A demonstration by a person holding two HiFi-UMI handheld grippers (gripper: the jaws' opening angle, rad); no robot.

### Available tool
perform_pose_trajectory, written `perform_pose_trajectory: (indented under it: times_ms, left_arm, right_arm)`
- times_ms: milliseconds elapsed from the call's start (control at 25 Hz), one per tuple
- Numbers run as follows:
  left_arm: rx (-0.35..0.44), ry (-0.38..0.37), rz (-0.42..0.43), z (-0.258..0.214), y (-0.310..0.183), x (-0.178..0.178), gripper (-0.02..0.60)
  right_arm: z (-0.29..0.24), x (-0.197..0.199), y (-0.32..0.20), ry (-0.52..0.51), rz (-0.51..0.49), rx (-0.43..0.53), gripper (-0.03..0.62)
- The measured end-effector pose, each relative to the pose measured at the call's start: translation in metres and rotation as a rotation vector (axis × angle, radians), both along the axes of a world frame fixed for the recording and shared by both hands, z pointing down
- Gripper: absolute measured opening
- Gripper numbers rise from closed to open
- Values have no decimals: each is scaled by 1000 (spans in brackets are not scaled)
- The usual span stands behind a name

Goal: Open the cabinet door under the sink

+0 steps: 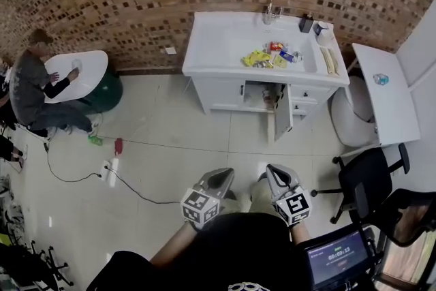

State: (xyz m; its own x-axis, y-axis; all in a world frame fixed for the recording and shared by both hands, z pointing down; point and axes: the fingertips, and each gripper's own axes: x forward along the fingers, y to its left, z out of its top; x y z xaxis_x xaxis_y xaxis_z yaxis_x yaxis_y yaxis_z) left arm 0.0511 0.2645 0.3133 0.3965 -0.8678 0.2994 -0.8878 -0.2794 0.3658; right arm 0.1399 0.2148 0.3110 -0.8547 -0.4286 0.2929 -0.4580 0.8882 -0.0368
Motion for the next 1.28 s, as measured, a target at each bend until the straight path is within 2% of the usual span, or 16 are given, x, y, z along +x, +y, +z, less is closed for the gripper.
perform_pose_trajectory:
  times_ms: [280,440,640,840,1000,1280]
  left_arm:
    - [31,-4,-39,-18,-7,19,17]
    - [17,25,-57,-20,-13,37,17]
    - [12,15,8,-18,-18,78,17]
    - [31,12,48,-16,-18,96,17]
    - [30,13,59,-13,-16,88,17]
    - [45,-3,50,-12,-14,50,17]
  right_arm:
    - [-23,0,7,-21,-81,41,-8]
    - [-37,11,4,-20,-106,64,-8]
    - [-39,40,3,-24,-75,24,-9]
    - [-26,51,6,-5,-52,-4,-9]
    - [-28,42,3,-2,-56,5,-9]
    - [-23,5,9,-3,-72,10,-9]
